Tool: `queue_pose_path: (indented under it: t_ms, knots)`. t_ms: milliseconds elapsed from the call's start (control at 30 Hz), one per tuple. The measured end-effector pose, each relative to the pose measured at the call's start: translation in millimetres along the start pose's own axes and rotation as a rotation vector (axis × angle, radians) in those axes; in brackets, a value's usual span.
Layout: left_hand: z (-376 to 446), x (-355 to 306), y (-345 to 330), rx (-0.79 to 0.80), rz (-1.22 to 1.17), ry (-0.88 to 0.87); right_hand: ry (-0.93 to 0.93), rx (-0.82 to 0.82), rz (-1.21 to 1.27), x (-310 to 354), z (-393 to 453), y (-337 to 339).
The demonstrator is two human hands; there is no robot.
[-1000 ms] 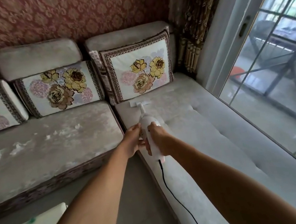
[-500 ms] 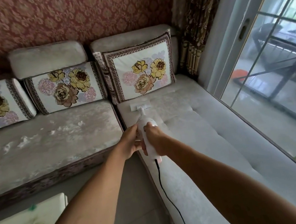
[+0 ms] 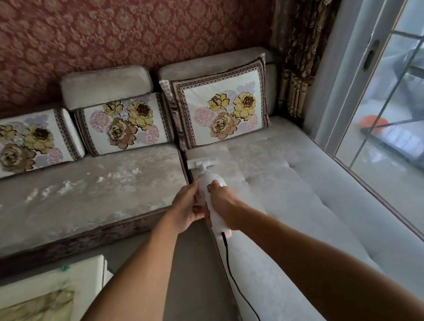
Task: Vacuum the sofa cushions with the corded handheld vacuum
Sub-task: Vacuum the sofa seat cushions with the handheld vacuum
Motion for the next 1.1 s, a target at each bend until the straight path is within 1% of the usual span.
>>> queue_pose_path:
  t_ms: [100, 200, 333, 533, 733, 900, 1100]
  knots:
    - [-13.2, -3.9, 12.9, -0.021, -0.014, -0.027, 0.037, 0.085, -0.066, 6.6, -22.1, -13.6]
    - [-23.6, -3.1, 35.9, -0.067, -0.027, -0.038, 0.221, 0.184, -0.236, 22.6, -44.4, -33.6]
    - [-35.7, 1.7, 73.2, -0.155, -0.083, -0.044, 0.301, 0.248, -0.318, 21.6, -48.4, -64.3]
    - [-58.4, 4.8, 111.2, -0.183, -0.154, -0.069, 0.314, 0.349, -0.400, 14.8, -56.4, -111.2]
    - [-75.1, 20.5, 142.7, -0.225, -0.181, -0.042, 0.319, 0.442, -0.473, 2.4, -62.5, -149.6]
    - [-77.7, 26.4, 156.1, -0.223, -0.214, -0.051, 0.249, 0.466, -0.439, -7.1, -57.9, -166.3]
    - [-57.4, 21.0, 166.1, -0.233, -0.219, -0.040, 0.187, 0.486, -0.309, 6.5, -41.0, -168.3]
Point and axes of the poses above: each hand's wrist, its own z-axis towards the middle knuckle, its own y-axis out of the back of the hand, x = y × z, the point moved 8 cm from there along z, towards the middle knuckle, and after that the axes turned 4 degrees about z, right-handed, at the moved point
